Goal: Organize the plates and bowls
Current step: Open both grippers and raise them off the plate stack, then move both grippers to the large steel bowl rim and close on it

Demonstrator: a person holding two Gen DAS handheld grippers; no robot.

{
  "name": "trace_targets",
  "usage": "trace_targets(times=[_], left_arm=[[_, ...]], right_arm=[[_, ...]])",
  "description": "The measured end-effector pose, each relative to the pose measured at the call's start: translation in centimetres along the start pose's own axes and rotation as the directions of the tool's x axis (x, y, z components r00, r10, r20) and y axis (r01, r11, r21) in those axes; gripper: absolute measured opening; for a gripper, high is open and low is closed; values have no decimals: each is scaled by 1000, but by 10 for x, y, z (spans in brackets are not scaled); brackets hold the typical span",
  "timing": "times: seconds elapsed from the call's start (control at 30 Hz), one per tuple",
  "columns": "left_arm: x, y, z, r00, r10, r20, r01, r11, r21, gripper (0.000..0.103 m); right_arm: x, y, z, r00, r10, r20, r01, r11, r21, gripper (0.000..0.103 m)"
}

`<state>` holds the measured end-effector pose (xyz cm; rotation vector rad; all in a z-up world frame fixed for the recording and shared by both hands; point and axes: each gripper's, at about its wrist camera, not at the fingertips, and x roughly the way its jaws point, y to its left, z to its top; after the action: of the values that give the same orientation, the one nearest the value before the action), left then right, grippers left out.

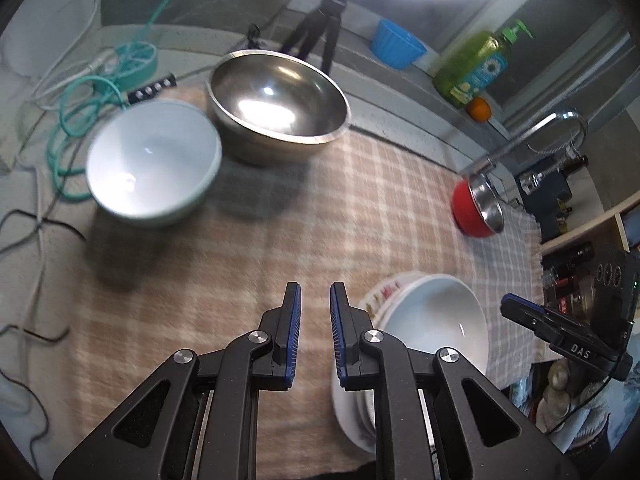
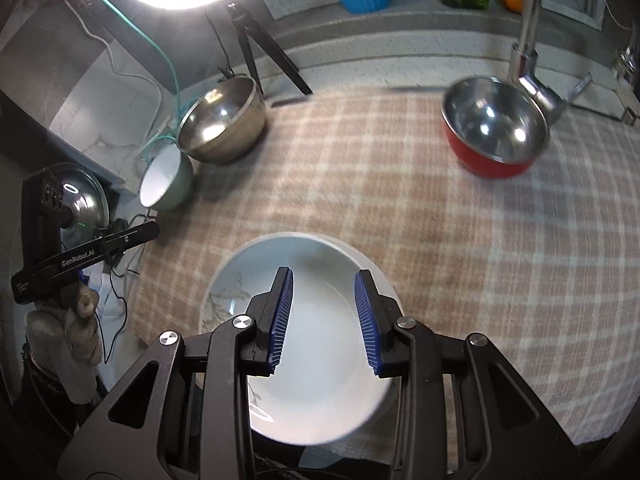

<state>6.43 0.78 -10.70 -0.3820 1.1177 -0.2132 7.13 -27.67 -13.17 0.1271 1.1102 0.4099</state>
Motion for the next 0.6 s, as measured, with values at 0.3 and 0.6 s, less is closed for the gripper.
trace_targets(times=[0.3, 0.6], left_arm=[[-12, 37, 52, 998, 36, 46, -36, 999, -5, 13], [-3, 62, 113, 998, 47, 40, -47, 999, -3, 13]], right_arm=[[21, 36, 34, 998, 58, -4, -58, 998, -33, 33], [57, 66, 74, 996, 89, 14, -89, 995, -35, 33]])
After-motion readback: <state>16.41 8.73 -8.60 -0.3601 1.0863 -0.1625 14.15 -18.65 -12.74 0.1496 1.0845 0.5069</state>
